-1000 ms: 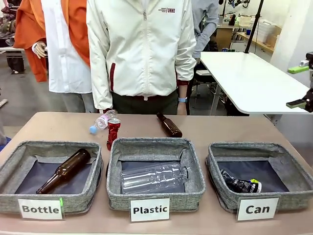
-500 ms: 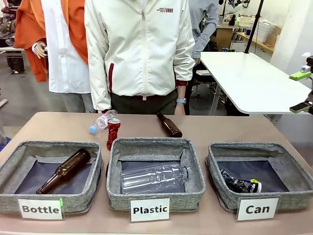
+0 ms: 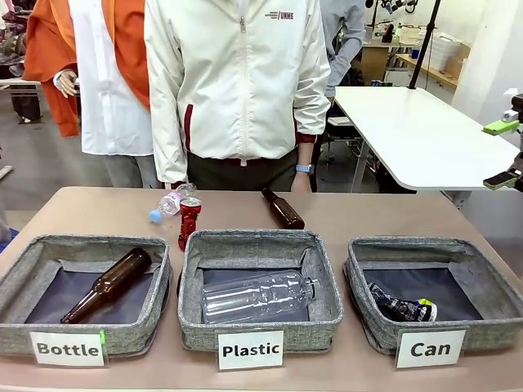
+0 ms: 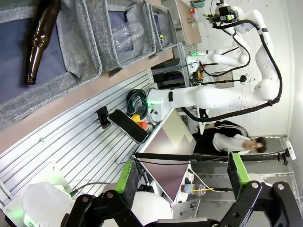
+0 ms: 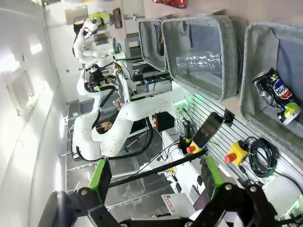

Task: Sort the can waste into the basket.
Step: Pick up the can waste from the table and place it in the right Fabric basket.

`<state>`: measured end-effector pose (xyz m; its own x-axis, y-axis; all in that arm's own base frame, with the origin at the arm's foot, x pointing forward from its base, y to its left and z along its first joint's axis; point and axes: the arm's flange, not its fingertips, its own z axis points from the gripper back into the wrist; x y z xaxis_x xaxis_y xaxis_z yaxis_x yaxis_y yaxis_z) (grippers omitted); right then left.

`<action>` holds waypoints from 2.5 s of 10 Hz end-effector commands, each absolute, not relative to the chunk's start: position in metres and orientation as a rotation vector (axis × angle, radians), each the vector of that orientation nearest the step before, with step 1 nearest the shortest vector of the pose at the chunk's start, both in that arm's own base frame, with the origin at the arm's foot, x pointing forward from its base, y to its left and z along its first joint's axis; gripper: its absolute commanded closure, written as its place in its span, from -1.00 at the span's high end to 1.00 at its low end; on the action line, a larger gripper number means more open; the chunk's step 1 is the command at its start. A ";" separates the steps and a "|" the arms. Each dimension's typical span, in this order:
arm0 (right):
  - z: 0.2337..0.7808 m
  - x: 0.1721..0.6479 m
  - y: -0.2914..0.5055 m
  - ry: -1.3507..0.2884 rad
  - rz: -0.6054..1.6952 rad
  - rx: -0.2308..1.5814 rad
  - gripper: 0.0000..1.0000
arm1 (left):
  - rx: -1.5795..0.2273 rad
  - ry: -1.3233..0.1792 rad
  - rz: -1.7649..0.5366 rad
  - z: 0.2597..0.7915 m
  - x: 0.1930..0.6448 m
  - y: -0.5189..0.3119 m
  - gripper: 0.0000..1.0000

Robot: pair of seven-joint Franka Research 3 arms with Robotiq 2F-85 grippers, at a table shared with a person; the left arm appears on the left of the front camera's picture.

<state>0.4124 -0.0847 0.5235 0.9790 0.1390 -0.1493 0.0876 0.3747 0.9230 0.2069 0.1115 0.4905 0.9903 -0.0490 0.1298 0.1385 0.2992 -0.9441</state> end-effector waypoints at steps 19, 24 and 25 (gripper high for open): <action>0.526 0.413 -0.089 0.216 0.059 1.183 1.00 | -0.765 -0.515 -0.762 0.455 0.453 -0.030 0.96; 0.526 0.413 -0.089 0.216 0.059 1.183 1.00 | -0.849 -0.488 -0.768 0.513 0.359 0.103 0.96; 0.526 0.413 -0.089 0.216 0.059 1.183 1.00 | -0.802 -0.561 -0.687 0.516 0.342 0.134 0.96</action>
